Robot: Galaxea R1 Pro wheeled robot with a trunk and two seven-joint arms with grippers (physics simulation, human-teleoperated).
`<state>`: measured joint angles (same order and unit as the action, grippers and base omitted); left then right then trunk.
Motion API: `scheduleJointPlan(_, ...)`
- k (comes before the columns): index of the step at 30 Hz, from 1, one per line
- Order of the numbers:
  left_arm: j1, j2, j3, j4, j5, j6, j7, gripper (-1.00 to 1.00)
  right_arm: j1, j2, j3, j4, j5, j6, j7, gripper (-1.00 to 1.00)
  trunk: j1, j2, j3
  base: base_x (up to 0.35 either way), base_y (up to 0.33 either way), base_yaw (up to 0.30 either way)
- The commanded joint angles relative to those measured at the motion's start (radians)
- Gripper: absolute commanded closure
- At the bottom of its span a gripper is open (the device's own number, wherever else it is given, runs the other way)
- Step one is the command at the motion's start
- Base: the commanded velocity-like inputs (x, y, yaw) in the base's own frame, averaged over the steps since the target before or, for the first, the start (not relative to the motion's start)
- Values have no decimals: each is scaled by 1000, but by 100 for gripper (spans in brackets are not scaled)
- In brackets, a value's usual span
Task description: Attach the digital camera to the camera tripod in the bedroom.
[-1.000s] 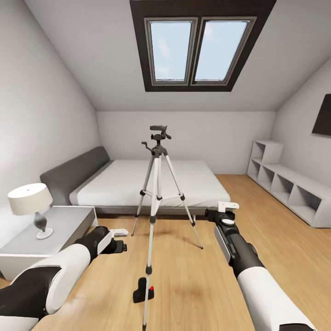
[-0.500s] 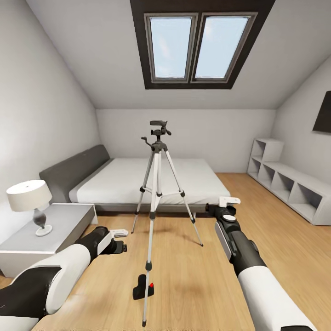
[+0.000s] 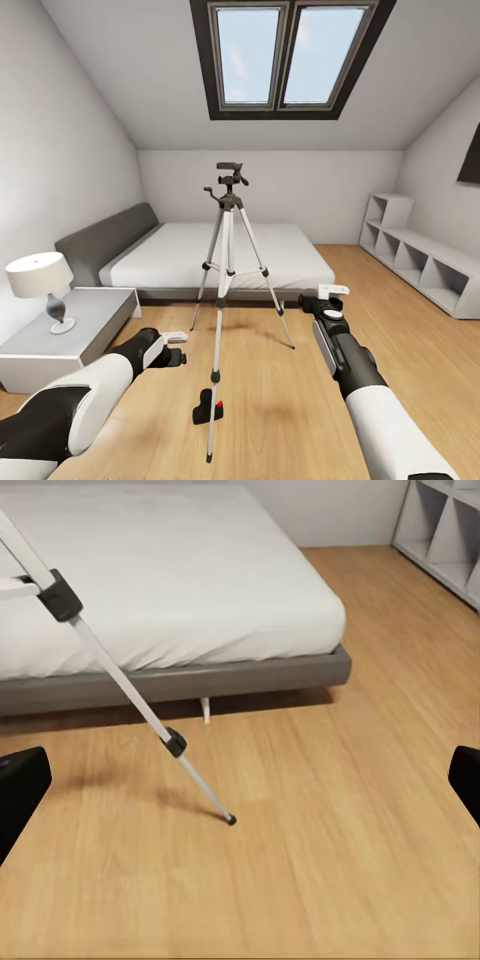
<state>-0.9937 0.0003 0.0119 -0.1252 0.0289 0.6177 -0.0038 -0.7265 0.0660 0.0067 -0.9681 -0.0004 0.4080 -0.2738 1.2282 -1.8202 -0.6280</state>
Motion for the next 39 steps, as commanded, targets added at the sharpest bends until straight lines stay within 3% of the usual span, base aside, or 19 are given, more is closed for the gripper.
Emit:
scheduleJointPlan(1, 0, -2, 0, -3, 2, 5, -3, -100, -1, -1, 0, -1, 1, 6, -4, -100, 4, -8, -6, 0, 0, 0)
scheduleJointPlan(4, 0, -3, -1, -40, -1, 6, -33, -100, -1, -2, -1, -1, 2, 6, -4, -100, 15, -29, -20, 0, 0, 0)
scheduleJointPlan(7, 0, -2, -34, -135, -5, 23, -113, -100, -1, -3, 0, -1, 2, 6, -4, -100, 27, -50, -35, 0, 0, 0)
scheduleJointPlan(10, 0, 18, -155, -264, -8, 123, -215, -100, -1, -3, 0, -1, 2, 6, -4, -100, 38, -71, -49, 0, 0, 0)
scheduleJointPlan(11, 0, 26, -178, -290, -8, 147, -232, -100, -1, -3, 0, -1, 2, 6, -4, -100, 42, -78, -54, 0, 0, 0)
scheduleJointPlan(13, 0, 67, -251, -417, -7, 245, -314, -100, -1, -3, 0, -1, 2, 6, -4, -100, 50, -92, -63, 0, 0, 0)
scheduleJointPlan(17, 0, 129, -307, -592, -7, 336, -479, -100, -1, -3, 0, -1, 2, 6, -4, -100, 65, -120, -82, 0, 0, 0)
scheduleJointPlan(20, 0, 173, -358, -641, -8, 355, -593, -100, -1, -3, -1, -1, 2, 6, -4, -100, 69, -127, -90, 0, 0, 0)
scheduleJointPlan(23, 0, 225, -472, -664, -10, 362, -688, -100, -1, -5, -4, -2, 3, 6, -4, -100, 69, -127, -95, 0, 0, 0)
scheduleJointPlan(28, 0, 278, -578, -670, -8, 365, -729, -100, -1, -9, -5, -3, 3, 6, -4, -100, 69, -127, -104, 0, 0, 0)
scheduleJointPlan(33, 0, 296, -613, -667, -8, 365, -738, -100, -1, -13, -3, -3, 2, 6, -4, -100, 69, -127, -112, 0, 0, -4)
scheduleJointPlan(39, 0, 300, -622, -667, -9, 364, -740, -100, -1, -14, -2, -3, 3, 6, -4, -100, 69, -127, -117, 0, 9, -124)
